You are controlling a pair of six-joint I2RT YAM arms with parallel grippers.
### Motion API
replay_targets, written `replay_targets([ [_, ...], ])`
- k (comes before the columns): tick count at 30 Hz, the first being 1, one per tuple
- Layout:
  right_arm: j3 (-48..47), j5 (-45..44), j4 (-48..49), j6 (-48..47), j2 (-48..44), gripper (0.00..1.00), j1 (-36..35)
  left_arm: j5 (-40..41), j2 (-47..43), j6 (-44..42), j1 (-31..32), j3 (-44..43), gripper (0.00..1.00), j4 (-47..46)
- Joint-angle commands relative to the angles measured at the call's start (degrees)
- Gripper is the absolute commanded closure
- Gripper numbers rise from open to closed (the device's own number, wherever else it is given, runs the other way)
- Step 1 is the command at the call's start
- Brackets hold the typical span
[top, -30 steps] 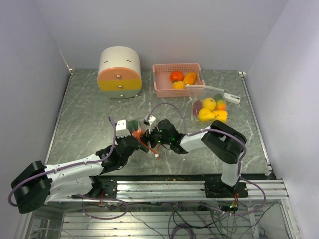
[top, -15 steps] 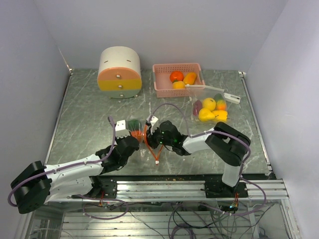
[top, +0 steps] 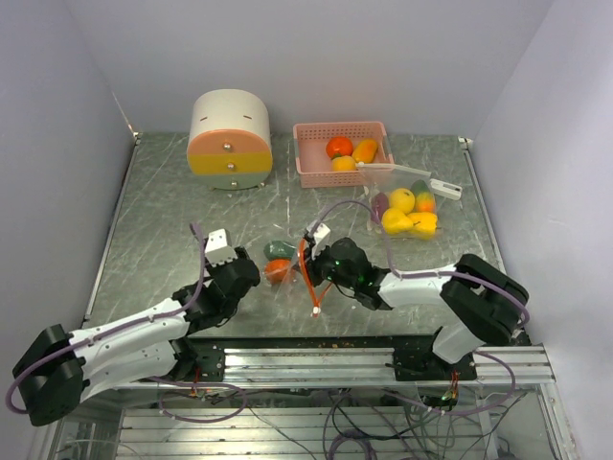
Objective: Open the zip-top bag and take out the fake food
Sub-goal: Adjust the zipper food storage bag at the center of the board.
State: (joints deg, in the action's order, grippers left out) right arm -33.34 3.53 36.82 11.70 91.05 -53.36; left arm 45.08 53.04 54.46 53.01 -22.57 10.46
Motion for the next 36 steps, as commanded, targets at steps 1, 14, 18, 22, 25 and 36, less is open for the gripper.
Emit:
replay_targets([
  [1,3.1,-4.11,-1.29,0.26,-3.79,1.0,-0.02,-0.15,-3.61,-0.93,-2.68,-1.66,0.26,1.78],
  [14,6.36,-6.21,-0.16,2.95,-7.33,0.88,0.12,-15.32,12.41,-7.82,-13.49,-2.77,0.15,-22.69],
  [18,7.18,-6.22,-0.17,3.19,-7.97,0.88,0.28,-23.21,16.72,-9.93,-16.66,-3.71,0.16,-30.95],
  [22,7.37,-6.38,-0.34,3.11,-7.84,0.88,0.34,-29.51,17.53,-10.75,-17.52,-3.4,0.16,-36.07],
  [25,7.58,-6.68,-0.13,3.1,-7.43,0.88,0.49,-33.73,15.52,-10.37,-18.53,-1.59,0.16,-38.59],
  [36,6.75,-5.69,0.02,2.81,-6.06,0.88,0.69,-48.56,22.77,-12.68,-21.02,2.29,0.15,-51.1],
])
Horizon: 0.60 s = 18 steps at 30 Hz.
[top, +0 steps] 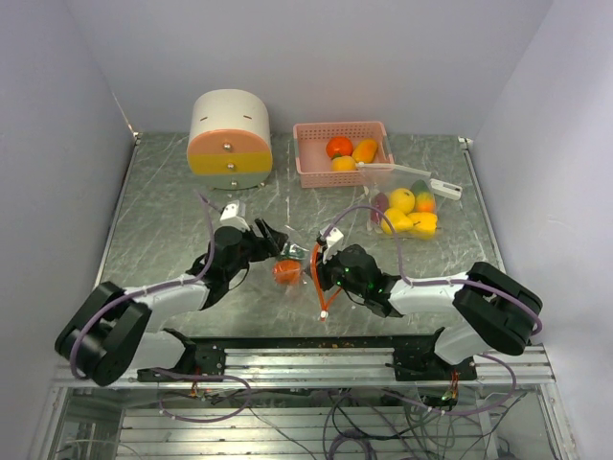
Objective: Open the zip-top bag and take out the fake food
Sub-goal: Adjust the zipper food storage bag at the center of the board.
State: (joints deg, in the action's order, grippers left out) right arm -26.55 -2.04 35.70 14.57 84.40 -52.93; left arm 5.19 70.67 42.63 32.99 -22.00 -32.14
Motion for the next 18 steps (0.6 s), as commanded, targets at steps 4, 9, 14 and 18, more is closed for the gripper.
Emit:
replay_targets([
  [4,-0.17,-0.32,0.78,-0.26,0.54,0.88,0.28,-9.99,10.44,0.11,-0.96,3.24,0.3,-12.52],
  [9,-0.25,-0.41,0.68,-0.24,1.11,0.88,0.32,-6.82,9.58,-0.12,-1.0,6.12,0.59,-13.76],
  [14,-1.22,0.15,0.9,-0.15,3.31,0.88,0.31,-7.58,6.06,-0.22,-0.92,6.12,0.93,-11.37],
  [18,-1.47,1.55,1.97,-0.08,4.46,0.84,0.36,-9.2,5.71,-0.19,-0.92,7.07,0.93,-12.64],
])
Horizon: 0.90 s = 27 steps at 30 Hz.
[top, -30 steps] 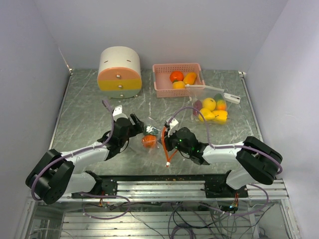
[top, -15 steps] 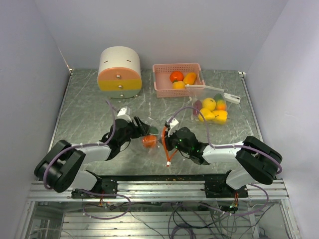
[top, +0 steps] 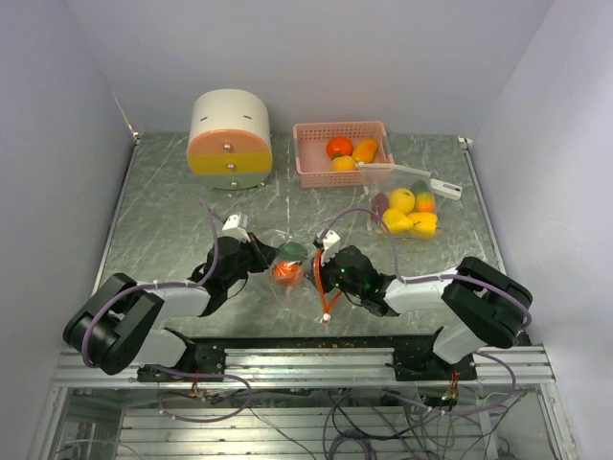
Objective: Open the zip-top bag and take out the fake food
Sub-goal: Adjust the zipper food storage bag at the center of the board.
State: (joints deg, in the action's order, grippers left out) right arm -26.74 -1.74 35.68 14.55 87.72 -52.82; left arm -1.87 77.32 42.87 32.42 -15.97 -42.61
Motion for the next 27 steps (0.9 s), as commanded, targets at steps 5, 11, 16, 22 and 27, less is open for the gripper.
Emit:
replay_targets([
  [5,-1.42,3.87,3.54,-0.63,1.75,0.62,0.23,-0.47,0.2,-0.43,-0.35,1.19,0.93,-0.6],
  [11,-3.34,12.64,3.82,-1.9,4.15,0.59,0.25,2.28,6.75,2.57,-0.34,0.92,0.93,-1.2],
  [16,-2.58,17.49,5.69,-1.35,3.83,0.54,0.06,3.99,11.93,3.04,-0.36,0.59,0.93,-2.23],
  [22,-1.48,21.18,9.13,-0.03,4.18,0.41,-0.27,4.3,13.14,4.24,-0.34,-0.06,0.93,-2.17],
  [27,-1.71,20.58,10.05,1.74,4.74,0.34,-0.35,6.77,9.56,4.5,-0.34,0.18,0.93,1.86],
])
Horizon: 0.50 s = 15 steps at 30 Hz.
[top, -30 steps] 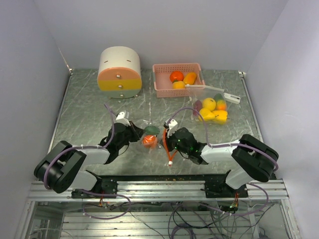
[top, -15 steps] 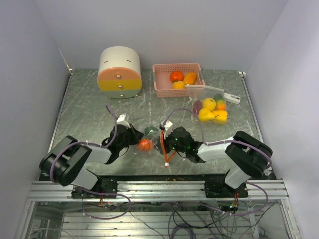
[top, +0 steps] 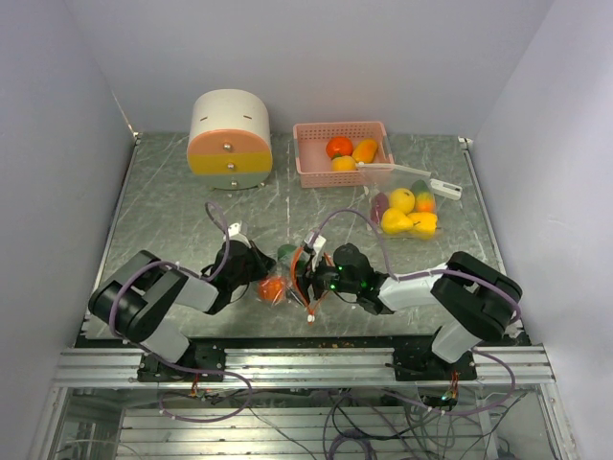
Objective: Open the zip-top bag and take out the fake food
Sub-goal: Adjust the zipper food storage bag at the center of the board.
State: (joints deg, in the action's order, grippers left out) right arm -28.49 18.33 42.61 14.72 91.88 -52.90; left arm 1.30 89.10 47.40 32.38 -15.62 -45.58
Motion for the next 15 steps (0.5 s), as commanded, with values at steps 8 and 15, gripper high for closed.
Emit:
replay_targets([
  [8,3.21,-11.57,1.89,4.33,-4.24,0.28,-0.25,10.35,-26.8,-0.96,1.46,-0.18,0.93,21.77],
  [15,2.56,-20.19,-1.08,7.14,-2.41,0.33,0.12,14.86,-37.64,-2.54,5.05,-3.98,0.93,32.91],
])
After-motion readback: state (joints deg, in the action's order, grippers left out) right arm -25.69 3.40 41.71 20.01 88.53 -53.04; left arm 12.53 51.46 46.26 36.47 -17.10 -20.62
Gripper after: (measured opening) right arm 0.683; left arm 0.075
